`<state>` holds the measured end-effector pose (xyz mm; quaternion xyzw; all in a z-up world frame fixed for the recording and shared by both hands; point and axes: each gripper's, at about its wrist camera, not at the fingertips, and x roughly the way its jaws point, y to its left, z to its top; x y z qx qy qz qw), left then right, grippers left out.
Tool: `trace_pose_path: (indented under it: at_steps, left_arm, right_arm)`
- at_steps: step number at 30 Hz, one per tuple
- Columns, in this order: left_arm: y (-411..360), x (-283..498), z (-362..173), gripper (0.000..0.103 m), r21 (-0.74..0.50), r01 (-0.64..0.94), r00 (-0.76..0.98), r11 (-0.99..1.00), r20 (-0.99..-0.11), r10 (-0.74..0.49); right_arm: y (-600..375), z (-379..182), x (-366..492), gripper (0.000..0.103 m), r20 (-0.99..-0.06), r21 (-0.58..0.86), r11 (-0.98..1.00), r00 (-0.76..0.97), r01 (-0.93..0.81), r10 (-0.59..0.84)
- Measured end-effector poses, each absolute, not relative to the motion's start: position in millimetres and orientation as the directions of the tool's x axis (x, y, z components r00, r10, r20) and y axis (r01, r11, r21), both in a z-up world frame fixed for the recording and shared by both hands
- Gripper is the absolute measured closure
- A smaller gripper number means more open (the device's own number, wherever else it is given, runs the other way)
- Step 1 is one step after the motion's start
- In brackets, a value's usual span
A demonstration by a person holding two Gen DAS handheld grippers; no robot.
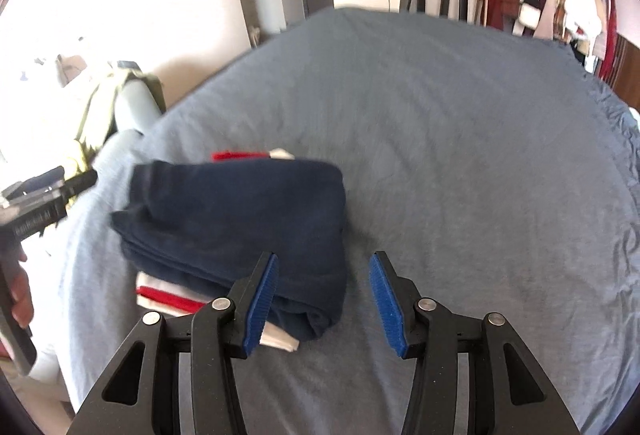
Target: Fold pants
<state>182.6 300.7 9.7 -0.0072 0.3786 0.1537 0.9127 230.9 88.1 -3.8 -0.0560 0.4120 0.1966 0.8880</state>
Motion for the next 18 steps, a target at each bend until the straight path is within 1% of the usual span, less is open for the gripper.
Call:
trace_pose_path:
  at_steps: [1, 3, 6, 8, 10, 15, 18]
  left_arm:
    - [293.9, 173.3, 13.5, 0.027, 0.096, -0.275, 0.679, 0.957, -0.685, 0.264]
    - [280.2, 157.7, 21.8, 0.02, 0.089, -0.258, 0.702, 0.962, -0.666, 0.25]
    - [260.8, 136.1, 34.0, 0.02, 0.075, -0.241, 0.732, 0.967, -0.641, 0.233]
    - [246.7, 121.7, 42.3, 0.016, 0.064, -0.225, 0.749, 0.972, -0.626, 0.215]
    - [232.5, 105.4, 50.2, 0.013, 0.044, -0.206, 0.773, 0.977, -0.606, 0.191]
    - [200.2, 75.3, 65.3, 0.01, 0.042, -0.169, 0.81, 0.985, -0.563, 0.163]
    - [177.7, 58.8, 73.4, 0.008, 0.068, -0.133, 0.829, 0.989, -0.539, 0.148]
  right_arm:
    - [83.3, 2.6, 225.5, 0.039, -0.74, 0.057, 0.916, 0.6, -0.397, 0.306]
    - [71.0, 14.4, 208.2, 0.038, -0.705, 0.043, 0.914, 0.636, -0.402, 0.313]
    - [55.1, 28.5, 186.6, 0.038, -0.668, 0.009, 0.914, 0.678, -0.405, 0.307]
    - [45.2, 37.5, 173.6, 0.037, -0.652, 0.01, 0.918, 0.693, -0.396, 0.307]
    - [30.6, 48.1, 156.8, 0.027, -0.624, 0.034, 0.918, 0.709, -0.395, 0.328]
    - [4.6, 66.2, 117.4, 0.026, -0.562, 0.041, 0.921, 0.753, -0.387, 0.342]
    - [-5.9, 72.8, 96.3, 0.026, -0.543, 0.044, 0.921, 0.765, -0.387, 0.347]
